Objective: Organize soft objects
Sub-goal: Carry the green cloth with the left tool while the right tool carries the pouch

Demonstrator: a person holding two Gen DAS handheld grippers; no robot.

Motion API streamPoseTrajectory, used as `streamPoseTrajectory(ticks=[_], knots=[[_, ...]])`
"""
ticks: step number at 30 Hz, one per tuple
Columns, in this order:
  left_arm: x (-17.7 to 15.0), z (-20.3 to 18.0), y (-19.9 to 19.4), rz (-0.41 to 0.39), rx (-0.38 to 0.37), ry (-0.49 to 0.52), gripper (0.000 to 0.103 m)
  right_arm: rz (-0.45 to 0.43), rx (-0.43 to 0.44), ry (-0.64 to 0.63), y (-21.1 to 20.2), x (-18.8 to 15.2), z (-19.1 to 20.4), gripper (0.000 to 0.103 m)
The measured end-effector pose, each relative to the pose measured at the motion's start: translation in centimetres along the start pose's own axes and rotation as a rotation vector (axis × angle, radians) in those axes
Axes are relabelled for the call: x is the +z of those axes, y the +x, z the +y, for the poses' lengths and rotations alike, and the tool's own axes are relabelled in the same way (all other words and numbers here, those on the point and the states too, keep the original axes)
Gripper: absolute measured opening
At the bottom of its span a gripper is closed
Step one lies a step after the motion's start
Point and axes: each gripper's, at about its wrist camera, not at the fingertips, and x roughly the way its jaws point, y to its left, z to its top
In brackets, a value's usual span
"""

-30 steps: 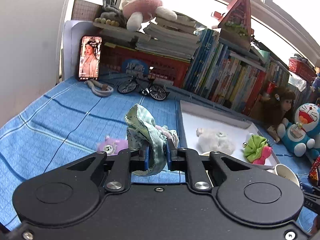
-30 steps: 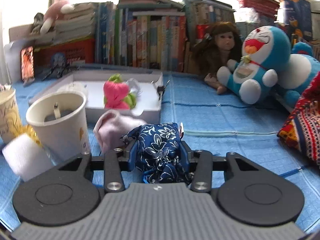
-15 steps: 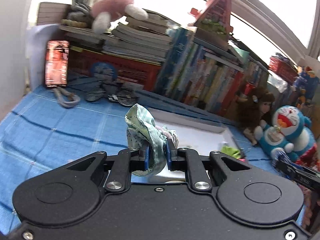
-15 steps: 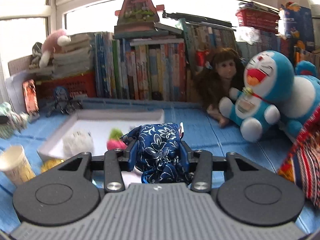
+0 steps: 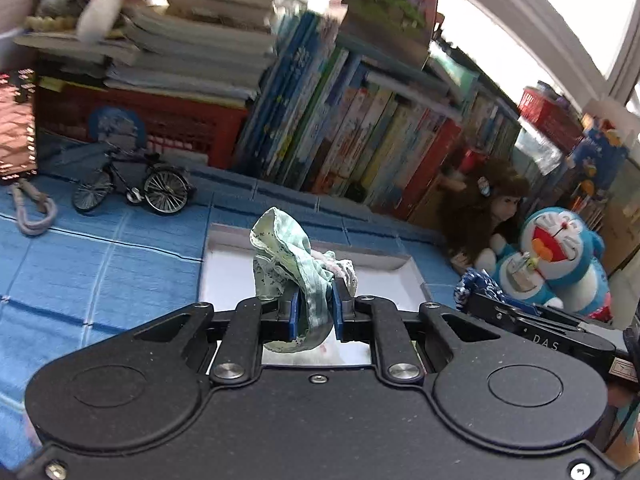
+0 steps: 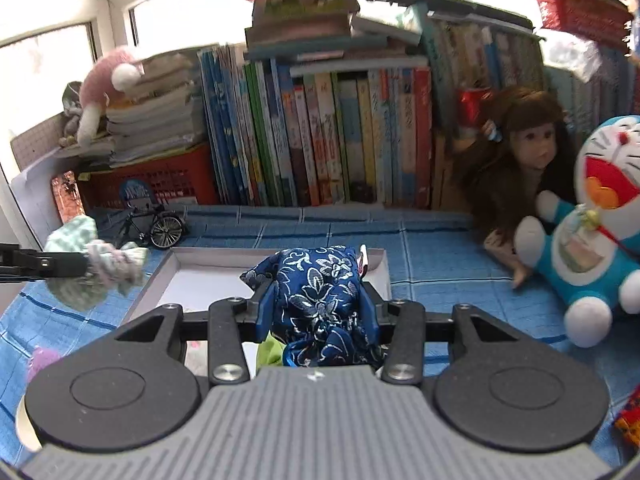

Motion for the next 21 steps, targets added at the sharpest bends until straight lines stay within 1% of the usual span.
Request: streamPoseTrajectory(ticks=[3,8,12,17,21], knots=[[0.7,0.1,3.1,0.056,0.013,-0.013,0.015,0.03,-0.027,-0.022,2.1,0.5,0.5,0.048],[1.5,0.3,7.5,0.117,0.035,-0.009,0.015,0.077,-0.048,-0.039,5.4,1.7,0.8,0.048],[1.8,0.6,10.4,0.175,0.026,-0.014,0.015,0.124,-0.052,-0.068,7.8,1.9,1.1,0.049],[1.6,1.0,12.7,0.207,0.041,-0.01,0.015,0.166,-0.06,-0.104,10.2,1.7,1.6,0.049],[1.2,1.5,13.8,0.228,0.054,-0.015,0.015,0.199,-0.064,-0.118,11.7,1.3,1.9,0.049]])
